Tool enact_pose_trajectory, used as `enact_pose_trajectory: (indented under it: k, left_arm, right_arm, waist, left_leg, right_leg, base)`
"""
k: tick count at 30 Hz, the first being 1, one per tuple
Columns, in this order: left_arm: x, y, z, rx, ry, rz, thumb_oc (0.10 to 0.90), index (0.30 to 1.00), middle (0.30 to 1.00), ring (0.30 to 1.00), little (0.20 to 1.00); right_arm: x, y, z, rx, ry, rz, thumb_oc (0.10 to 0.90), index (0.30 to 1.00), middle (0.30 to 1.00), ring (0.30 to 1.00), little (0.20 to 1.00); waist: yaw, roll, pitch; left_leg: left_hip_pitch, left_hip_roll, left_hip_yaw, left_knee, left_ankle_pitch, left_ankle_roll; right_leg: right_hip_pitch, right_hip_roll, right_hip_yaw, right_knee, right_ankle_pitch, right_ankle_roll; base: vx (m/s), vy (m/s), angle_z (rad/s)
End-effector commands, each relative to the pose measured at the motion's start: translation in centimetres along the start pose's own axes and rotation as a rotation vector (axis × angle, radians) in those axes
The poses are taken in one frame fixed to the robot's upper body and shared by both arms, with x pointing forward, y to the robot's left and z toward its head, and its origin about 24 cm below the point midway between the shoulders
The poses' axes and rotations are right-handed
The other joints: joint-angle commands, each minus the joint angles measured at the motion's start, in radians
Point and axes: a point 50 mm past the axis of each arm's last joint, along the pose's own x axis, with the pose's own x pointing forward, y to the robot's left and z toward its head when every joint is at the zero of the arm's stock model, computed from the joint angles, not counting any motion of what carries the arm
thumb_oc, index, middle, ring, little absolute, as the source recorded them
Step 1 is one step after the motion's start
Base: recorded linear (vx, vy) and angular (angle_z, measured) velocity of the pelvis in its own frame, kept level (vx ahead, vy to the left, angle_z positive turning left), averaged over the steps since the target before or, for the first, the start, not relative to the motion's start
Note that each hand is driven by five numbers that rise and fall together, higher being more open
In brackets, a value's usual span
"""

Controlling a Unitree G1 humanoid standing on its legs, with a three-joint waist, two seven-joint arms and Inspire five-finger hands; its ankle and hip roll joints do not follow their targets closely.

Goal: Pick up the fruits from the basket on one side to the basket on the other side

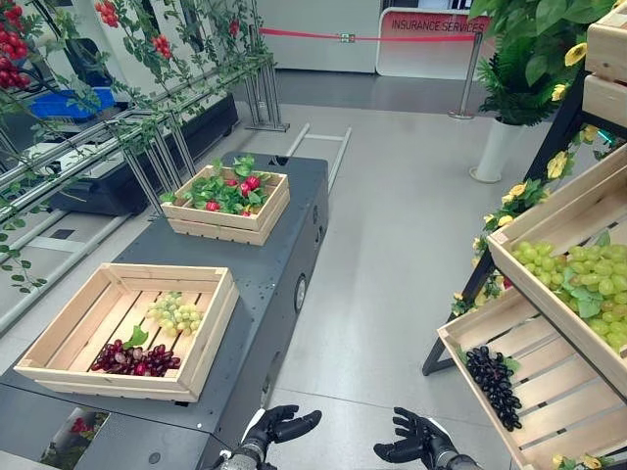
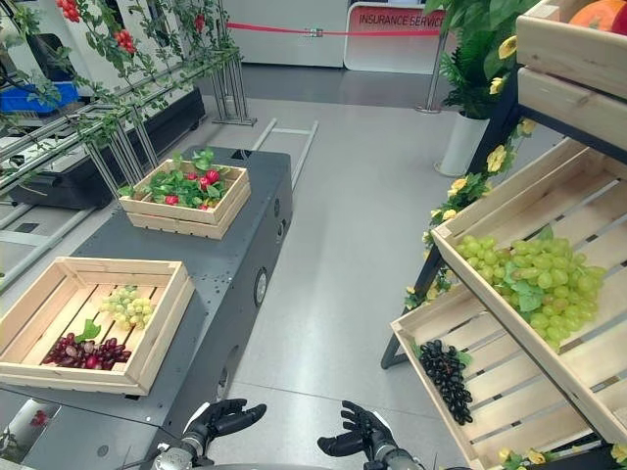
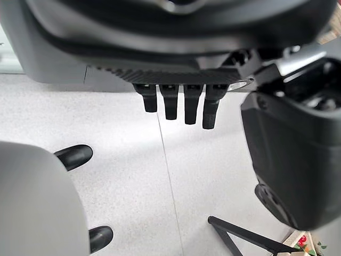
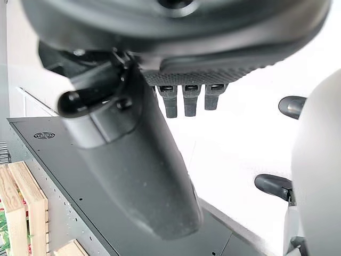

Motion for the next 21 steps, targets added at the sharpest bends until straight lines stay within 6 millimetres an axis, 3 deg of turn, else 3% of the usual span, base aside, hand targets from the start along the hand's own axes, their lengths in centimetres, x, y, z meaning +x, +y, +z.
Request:
enact_pose_trajectory:
  k: [1,6,12,18,21]
  left_arm:
    - [1.1,-0.7,4.1,0.062,-0.154,-0.018,0.8,0.9,0.9,0.9,0.9]
    - [1.0,-0.6,4.7,0.093,-0.205,0.03,0.8,0.9,0.9,0.9,0.9]
    - [1.0,0.7,6.4,0.092,-0.291,0.207,0.8,0.9,0.9,0.9,0.9]
    - [0.7,0.0,5.6,0.128,-0.297,0.206,0.8,0.9,0.9,0.9,0.9]
    - [0.5,-0.1,5.5,0.175,-0.33,0.209,0.8,0.9,0.9,0.9,0.9]
  right_arm:
    - [1.4,0.6,5.5,-0.067,-0.196,0.041,0.8,0.9,0.9,0.9,0.9]
    - [1.3,0.4,5.4,-0.029,-0.197,0.01,0.8,0.9,0.9,0.9,0.9]
    - [1.3,-0.4,6.0,-0.072,-0.202,0.0,0.8,0.9,0.9,0.9,0.9]
    - [1.4,-0.5,6.0,-0.065,-0.184,0.031,0.8,0.9,0.9,0.9,0.9]
    - [1.2,-0.3,6.2,-0.063,-0.207,0.059,0.8,0.9,0.9,0.9,0.9]
  waist:
    - [0.004,-0.003,0.08]
    - [-0.001,0.011,0.081]
    - [0.002,0.035,0.095]
    - [0.024,0.036,0.099]
    - [0.04,0.024,0.101]
  left_leg:
    - [0.088,-0.053,0.016,0.01,-0.168,0.023]
    - [0.09,-0.052,0.012,0.01,-0.167,0.019]
    - [0.069,-0.054,-0.004,0.01,-0.152,0.012]
    - [0.068,-0.05,-0.005,0.014,-0.135,-0.005]
    - [0.019,-0.051,0.001,0.095,-0.135,-0.026]
  right_leg:
    - [0.048,-0.022,0.007,0.006,-0.051,0.001]
    - [0.051,-0.024,0.003,0.006,-0.053,-0.001]
    - [0.037,-0.028,-0.014,0.012,-0.059,-0.011]
    - [0.043,-0.03,-0.045,0.007,-0.06,-0.028]
    - [0.048,-0.04,-0.059,0.006,-0.053,-0.032]
  base:
    - [-0.01,-0.05,0.02]
    - [-0.01,-0.039,0.0]
    - [-0.03,-0.03,0.01]
    - [0.0,-0.078,0.17]
    - [0.02,-0.014,0.22]
